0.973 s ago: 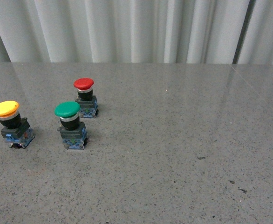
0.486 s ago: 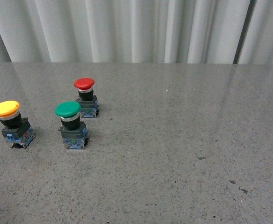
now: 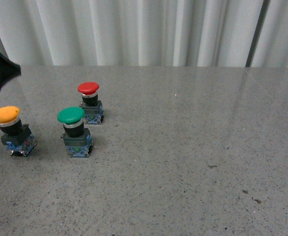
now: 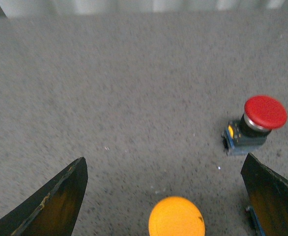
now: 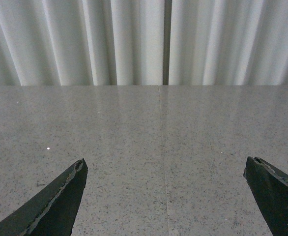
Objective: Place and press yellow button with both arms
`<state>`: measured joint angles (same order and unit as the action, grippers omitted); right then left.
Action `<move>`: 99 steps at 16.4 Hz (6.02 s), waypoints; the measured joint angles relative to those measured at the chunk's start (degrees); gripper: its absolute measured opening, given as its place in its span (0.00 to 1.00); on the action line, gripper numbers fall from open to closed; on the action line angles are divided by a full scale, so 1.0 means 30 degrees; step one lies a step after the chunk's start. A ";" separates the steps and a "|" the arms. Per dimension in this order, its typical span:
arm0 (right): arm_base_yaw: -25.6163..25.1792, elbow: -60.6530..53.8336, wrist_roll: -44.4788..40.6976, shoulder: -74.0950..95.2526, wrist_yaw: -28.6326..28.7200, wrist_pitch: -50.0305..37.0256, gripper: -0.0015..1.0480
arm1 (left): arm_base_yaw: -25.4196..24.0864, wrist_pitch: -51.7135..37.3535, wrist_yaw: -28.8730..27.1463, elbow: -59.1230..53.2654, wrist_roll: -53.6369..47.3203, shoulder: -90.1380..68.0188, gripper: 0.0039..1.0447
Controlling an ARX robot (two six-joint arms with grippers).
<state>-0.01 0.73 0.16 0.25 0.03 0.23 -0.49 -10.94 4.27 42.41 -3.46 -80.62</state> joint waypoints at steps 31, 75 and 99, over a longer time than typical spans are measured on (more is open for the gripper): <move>0.0000 0.0000 0.0000 0.0000 0.0000 0.0000 0.94 | 0.9282 0.1246 -0.2484 0.5829 0.2455 -0.2317 0.36; 0.0000 0.0000 0.0000 0.0000 0.0000 0.0000 0.94 | 0.5391 -0.6113 -0.6980 -0.5639 0.0758 0.8939 0.51; 0.0000 0.0000 0.0000 0.0000 0.0000 0.0000 0.94 | 0.0168 -0.1508 -0.1428 -1.3879 0.1129 2.1755 0.04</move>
<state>-0.01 0.73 0.16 0.25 0.03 0.23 0.01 -15.46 -0.01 0.78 -0.08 -15.35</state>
